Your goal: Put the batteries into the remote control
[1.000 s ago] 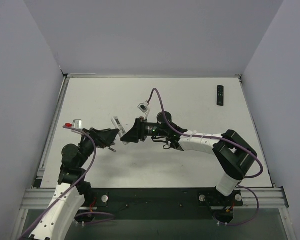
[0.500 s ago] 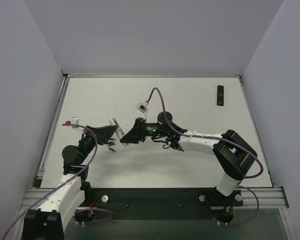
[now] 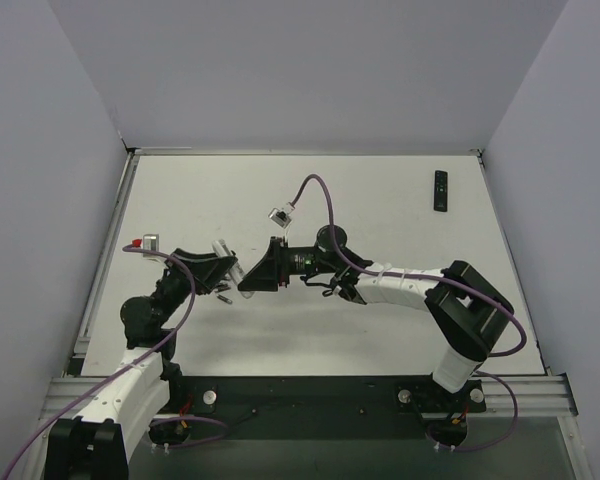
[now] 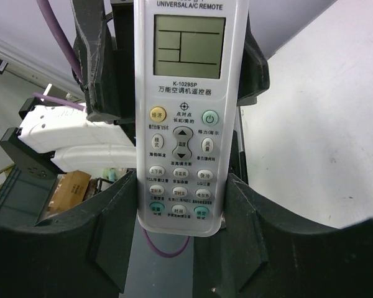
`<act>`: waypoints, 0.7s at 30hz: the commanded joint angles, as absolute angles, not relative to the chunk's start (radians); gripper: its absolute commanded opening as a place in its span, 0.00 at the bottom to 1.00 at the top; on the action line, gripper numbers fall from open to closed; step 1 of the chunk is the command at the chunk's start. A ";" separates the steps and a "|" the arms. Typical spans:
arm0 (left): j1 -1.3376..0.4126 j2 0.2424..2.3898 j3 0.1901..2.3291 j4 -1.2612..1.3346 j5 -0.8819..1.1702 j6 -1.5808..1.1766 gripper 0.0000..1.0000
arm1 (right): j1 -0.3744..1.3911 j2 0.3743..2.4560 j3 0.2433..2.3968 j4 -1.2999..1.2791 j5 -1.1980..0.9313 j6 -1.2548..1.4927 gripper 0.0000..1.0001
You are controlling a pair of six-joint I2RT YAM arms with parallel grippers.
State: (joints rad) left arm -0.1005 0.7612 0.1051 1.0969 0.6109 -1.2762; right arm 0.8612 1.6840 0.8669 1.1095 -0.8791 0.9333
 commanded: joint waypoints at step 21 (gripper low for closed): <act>-0.287 0.532 0.423 0.013 0.140 -0.896 0.00 | 0.896 1.508 0.822 0.775 -0.536 0.567 0.87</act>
State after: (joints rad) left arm -0.2165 0.5465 0.2901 0.3840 0.4164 -1.0245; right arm 0.8680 1.6264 0.8234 0.9470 -0.7341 0.7876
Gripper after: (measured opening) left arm 0.617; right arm 0.866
